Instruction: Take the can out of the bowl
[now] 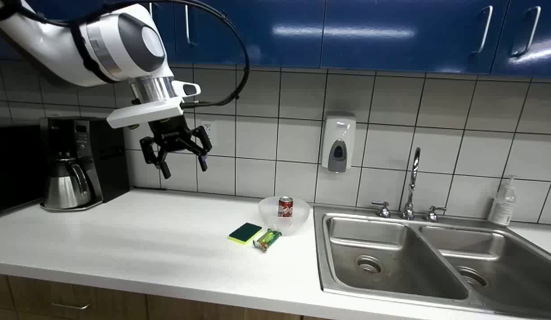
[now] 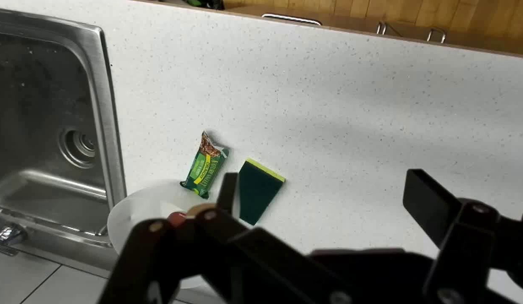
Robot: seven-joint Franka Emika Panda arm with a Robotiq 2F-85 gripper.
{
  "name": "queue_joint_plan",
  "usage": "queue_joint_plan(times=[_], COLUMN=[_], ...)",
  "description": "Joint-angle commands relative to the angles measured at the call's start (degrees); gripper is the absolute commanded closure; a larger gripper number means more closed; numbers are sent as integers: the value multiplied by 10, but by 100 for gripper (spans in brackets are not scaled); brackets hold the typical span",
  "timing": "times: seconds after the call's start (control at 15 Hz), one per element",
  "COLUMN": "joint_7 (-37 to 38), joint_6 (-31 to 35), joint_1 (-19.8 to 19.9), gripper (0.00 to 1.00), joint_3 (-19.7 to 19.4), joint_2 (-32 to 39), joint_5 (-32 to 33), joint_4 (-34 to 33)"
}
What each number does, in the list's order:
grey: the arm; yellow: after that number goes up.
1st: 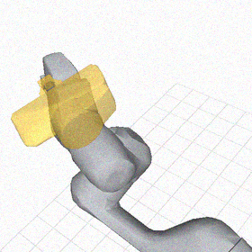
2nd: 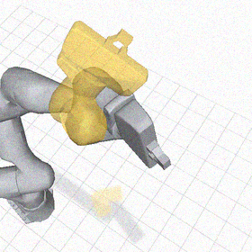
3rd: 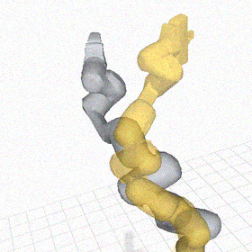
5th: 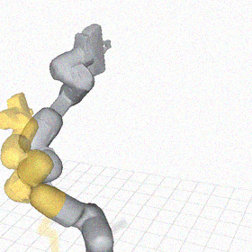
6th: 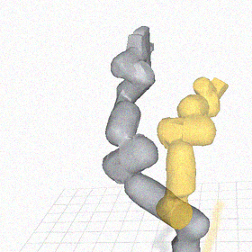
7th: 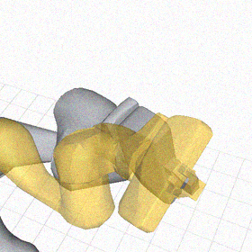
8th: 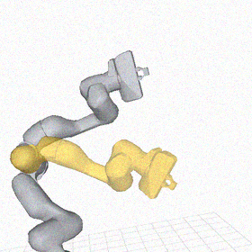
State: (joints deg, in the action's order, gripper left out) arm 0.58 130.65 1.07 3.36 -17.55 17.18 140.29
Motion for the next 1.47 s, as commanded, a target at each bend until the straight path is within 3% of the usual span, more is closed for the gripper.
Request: queue_joint_plan(times=[0.0,0.27,0.53,1.0,1.4], joint_7=[0,0,-27,-25,8], joint_6=[-2,-2,43,155,219], joint_1=[-2,-2,10,51,58], gripper=[0,0,0,0,0], joint_3=[-2,-2,-30,-83,-117], joint_2=[0,1,28,154,279], joint_5=[0,0,3,36,45], joint_4=[-1,-1,7,-22,-112])
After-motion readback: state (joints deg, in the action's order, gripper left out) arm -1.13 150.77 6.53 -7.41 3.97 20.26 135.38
